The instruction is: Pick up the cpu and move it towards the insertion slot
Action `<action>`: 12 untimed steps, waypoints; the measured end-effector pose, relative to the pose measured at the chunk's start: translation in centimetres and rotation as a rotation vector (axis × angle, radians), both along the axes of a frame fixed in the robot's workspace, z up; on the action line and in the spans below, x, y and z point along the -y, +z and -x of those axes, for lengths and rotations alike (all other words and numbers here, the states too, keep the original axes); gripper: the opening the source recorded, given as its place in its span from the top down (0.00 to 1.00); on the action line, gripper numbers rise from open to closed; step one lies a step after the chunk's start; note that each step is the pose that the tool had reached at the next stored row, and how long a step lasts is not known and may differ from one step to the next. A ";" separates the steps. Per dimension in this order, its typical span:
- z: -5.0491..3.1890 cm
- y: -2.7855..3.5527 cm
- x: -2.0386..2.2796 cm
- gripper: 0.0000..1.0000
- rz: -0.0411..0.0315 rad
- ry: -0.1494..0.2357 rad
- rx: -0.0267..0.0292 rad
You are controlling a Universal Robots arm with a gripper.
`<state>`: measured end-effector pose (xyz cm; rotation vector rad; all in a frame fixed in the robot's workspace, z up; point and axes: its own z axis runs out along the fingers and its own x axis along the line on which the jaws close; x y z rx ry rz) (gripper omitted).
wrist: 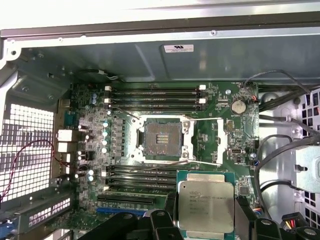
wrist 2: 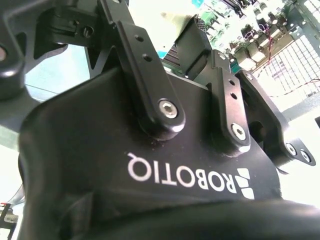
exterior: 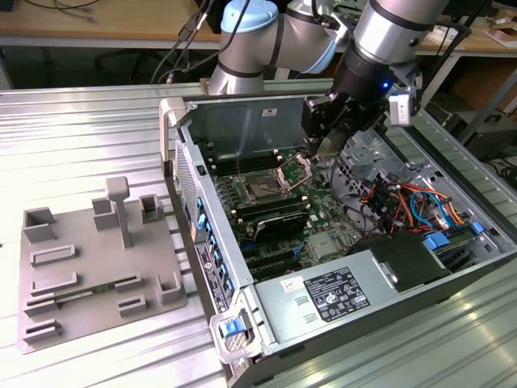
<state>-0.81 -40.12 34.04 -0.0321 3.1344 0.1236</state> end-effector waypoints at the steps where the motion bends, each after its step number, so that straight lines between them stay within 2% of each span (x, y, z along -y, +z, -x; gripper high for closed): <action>1: 0.01 -0.03 -0.02 0.46 0.0000 0.000 0.0000; 12: 0.07 -0.22 -0.12 0.46 -0.0001 0.000 0.0000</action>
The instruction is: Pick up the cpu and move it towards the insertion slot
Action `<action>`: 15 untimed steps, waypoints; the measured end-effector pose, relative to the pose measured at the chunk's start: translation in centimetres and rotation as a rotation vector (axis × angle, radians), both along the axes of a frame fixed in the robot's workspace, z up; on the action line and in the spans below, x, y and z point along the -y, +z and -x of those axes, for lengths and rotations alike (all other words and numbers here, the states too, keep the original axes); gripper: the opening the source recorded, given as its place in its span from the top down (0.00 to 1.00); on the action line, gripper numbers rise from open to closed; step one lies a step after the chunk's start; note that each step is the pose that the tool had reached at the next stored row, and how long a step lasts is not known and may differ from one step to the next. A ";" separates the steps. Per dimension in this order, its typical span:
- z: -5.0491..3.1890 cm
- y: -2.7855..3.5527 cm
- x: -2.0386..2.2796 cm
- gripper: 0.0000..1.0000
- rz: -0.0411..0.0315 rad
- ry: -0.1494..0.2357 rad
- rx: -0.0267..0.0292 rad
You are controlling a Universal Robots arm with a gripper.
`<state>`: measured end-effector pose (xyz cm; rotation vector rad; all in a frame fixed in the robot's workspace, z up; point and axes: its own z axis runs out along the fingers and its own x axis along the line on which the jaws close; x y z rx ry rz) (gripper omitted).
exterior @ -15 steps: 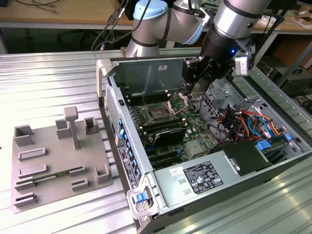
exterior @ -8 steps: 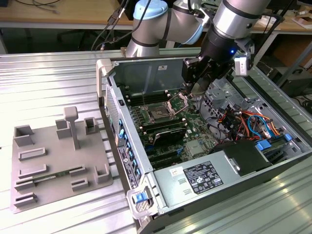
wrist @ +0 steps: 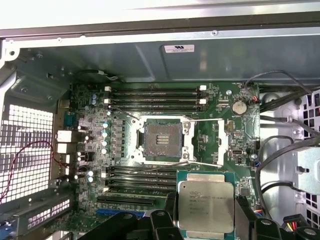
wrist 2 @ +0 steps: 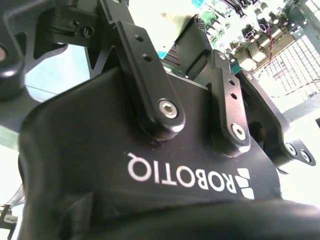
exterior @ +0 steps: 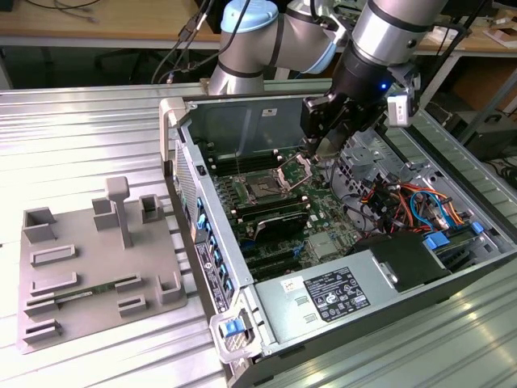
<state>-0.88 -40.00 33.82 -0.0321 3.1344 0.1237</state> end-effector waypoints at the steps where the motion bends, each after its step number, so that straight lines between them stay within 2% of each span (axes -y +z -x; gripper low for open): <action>1: 0.00 -0.01 -0.01 0.46 0.0000 0.000 0.0000; 15: 0.06 -0.25 -0.22 0.46 0.0000 0.000 0.0000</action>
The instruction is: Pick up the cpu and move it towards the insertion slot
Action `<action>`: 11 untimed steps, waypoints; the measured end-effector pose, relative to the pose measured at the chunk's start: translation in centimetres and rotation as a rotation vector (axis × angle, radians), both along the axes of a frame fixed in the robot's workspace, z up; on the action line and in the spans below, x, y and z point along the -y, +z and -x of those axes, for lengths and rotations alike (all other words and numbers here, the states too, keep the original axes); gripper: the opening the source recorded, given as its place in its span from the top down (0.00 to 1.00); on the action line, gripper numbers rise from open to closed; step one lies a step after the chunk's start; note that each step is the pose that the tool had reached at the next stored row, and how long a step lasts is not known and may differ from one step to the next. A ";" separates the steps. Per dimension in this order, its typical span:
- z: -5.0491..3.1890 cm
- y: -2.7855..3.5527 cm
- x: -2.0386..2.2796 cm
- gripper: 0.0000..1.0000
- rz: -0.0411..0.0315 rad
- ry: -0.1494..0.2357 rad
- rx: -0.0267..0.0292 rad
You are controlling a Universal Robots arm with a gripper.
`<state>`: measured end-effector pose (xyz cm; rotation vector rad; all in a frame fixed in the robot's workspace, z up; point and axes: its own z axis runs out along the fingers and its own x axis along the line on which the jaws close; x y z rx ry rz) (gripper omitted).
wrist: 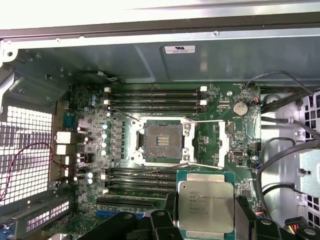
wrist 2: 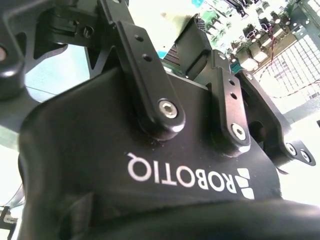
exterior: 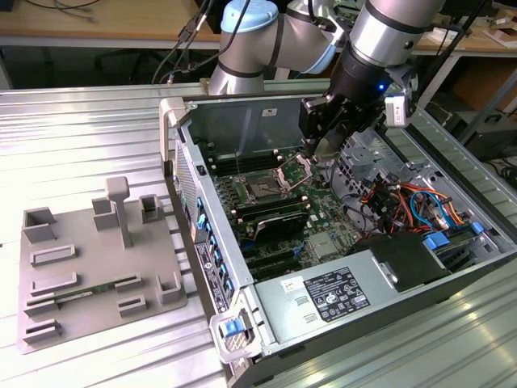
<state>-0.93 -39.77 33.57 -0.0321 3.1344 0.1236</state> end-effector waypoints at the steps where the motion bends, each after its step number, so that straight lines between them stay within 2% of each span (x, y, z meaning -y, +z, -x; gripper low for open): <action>1: 0.00 -0.01 -0.02 0.46 0.0000 0.000 0.0000; 11: 0.01 -0.14 -0.41 0.46 0.0000 0.000 0.0000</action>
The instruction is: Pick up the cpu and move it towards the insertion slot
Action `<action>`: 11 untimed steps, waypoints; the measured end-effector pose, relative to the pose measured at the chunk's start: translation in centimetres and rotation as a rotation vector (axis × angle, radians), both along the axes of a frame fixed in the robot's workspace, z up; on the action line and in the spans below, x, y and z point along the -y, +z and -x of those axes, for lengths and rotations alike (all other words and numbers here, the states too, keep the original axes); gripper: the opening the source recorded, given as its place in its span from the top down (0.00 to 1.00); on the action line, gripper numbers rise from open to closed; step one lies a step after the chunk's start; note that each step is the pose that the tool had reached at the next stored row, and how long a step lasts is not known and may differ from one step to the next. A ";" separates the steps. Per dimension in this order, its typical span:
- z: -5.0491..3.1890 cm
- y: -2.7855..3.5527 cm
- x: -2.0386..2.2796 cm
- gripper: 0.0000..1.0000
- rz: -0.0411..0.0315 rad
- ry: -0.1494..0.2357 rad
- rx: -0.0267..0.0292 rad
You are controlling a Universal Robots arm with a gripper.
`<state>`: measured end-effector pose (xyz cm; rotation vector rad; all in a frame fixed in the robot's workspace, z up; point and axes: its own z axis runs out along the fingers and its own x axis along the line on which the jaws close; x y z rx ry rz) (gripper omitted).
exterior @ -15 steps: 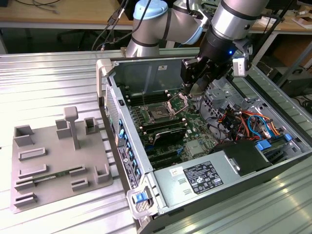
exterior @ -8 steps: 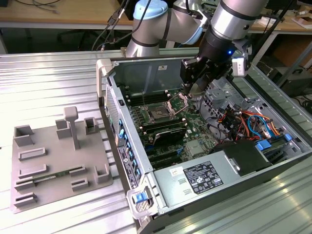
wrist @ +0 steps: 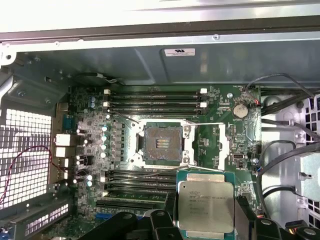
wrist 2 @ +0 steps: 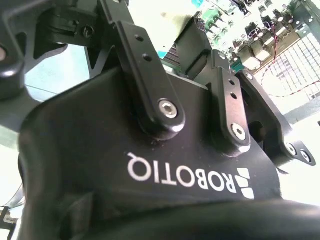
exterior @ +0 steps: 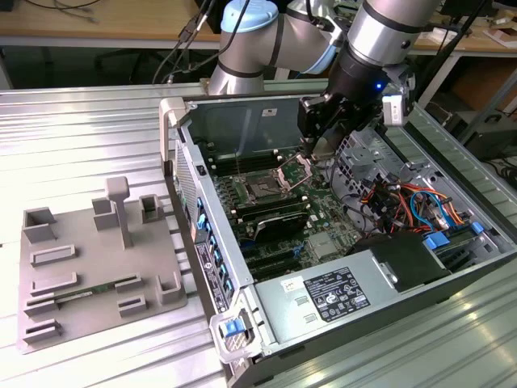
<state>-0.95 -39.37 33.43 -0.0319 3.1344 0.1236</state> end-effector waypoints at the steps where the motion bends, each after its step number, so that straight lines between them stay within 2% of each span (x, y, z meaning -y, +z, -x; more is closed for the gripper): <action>1: 0.01 -0.02 -0.06 0.46 0.0000 0.000 0.0000; 11: 0.16 -0.16 -0.90 0.46 0.0000 0.000 0.0000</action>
